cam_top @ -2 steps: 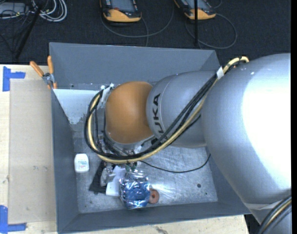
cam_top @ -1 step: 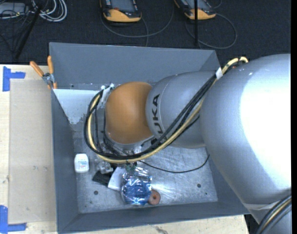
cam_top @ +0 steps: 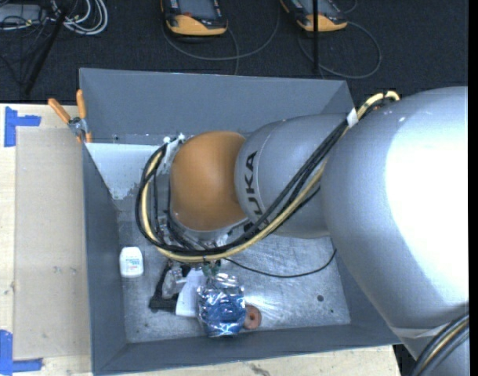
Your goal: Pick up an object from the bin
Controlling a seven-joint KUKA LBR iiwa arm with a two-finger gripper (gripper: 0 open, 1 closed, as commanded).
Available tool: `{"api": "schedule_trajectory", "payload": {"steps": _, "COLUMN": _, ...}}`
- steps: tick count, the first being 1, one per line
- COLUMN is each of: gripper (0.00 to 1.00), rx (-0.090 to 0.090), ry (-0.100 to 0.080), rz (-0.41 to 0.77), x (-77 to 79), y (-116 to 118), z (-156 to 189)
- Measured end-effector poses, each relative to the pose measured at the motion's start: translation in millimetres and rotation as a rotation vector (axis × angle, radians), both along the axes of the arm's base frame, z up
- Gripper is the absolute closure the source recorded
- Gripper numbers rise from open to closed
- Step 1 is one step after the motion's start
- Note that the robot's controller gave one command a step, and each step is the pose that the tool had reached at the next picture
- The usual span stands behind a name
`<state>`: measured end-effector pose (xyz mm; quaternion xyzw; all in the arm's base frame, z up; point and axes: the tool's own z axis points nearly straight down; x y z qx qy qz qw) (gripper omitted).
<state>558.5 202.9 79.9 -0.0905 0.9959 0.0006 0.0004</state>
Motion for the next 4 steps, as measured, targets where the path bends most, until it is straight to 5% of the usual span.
{"api": "schedule_trajectory", "payload": {"steps": 1, "gripper": 0.00, "rx": 0.000, "ry": 0.000, "rz": 0.000, "x": 0.0, "y": 0.0, "z": 0.0}}
{"api": "schedule_trajectory", "payload": {"steps": 2, "gripper": 1.00, "rx": 0.004, "ry": -0.001, "rz": -0.080, "x": 51.5, "y": 43.8, "z": -4.0}}
{"api": "schedule_trajectory", "payload": {"steps": 4, "gripper": 1.00, "rx": -0.001, "ry": 0.002, "rz": -0.079, "x": 48.1, "y": 42.3, "z": 19.0}}
